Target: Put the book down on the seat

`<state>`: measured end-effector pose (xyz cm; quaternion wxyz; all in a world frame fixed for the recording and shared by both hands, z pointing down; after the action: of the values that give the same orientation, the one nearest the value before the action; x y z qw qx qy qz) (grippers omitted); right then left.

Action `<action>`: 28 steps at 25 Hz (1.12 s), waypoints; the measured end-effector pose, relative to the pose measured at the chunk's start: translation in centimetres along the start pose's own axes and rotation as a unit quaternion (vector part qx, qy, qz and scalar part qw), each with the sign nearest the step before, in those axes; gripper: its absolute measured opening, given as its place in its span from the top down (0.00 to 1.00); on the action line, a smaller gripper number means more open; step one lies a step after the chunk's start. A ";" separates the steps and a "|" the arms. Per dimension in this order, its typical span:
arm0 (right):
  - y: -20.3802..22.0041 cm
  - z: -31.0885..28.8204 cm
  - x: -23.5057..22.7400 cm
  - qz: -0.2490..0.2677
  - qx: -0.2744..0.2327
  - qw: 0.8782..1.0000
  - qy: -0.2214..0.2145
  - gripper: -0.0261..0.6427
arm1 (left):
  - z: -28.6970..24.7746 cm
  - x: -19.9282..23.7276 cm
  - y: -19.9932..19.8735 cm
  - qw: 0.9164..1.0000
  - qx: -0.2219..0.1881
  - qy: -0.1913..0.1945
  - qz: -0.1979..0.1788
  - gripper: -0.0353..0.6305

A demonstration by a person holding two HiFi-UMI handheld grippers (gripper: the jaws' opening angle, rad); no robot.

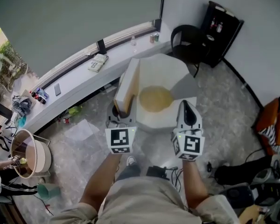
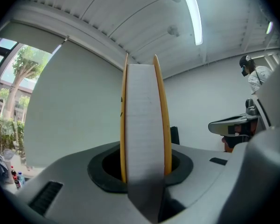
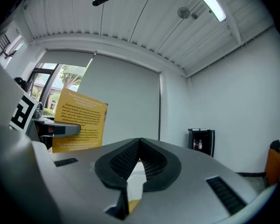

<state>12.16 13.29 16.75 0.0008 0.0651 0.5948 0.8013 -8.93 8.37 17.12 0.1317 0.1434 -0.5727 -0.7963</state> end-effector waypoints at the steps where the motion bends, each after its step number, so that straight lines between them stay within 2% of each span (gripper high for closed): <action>1: 0.2 -1.0 0.5 0.002 0.002 1.000 0.002 0.95 | -0.9 0.8 0.2 1.000 -0.001 0.004 0.001 0.72; 6: 1.7 -5.6 1.8 0.006 0.015 1.000 0.021 0.95 | -5.2 4.6 1.8 1.000 0.001 0.023 0.007 0.72; 13: 3.4 -10.3 2.4 0.017 0.027 0.998 0.049 0.96 | -9.6 8.7 4.6 0.999 0.009 0.032 0.026 0.72; 22: 7.3 -13.9 0.3 0.018 0.042 0.997 0.065 0.96 | -14.5 8.6 8.7 0.998 0.024 0.044 0.037 0.72; 28: 11.7 -18.4 -2.6 -0.008 0.044 0.997 0.059 0.96 | -19.5 7.1 12.1 0.998 0.039 0.044 0.026 0.72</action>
<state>13.73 -7.90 22.37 -0.0304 0.0132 0.6293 0.7765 -7.50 -15.08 22.14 0.1718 0.1688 -0.6002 -0.7627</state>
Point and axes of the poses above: the fingertips, and each gripper's own axes: z backward along the fingers, x to its left, y out of its underside, the point moved 3 cm from there along z, backward along the fingers, and after that the axes turned 15 degrees about -x, right-handed, at the moved point
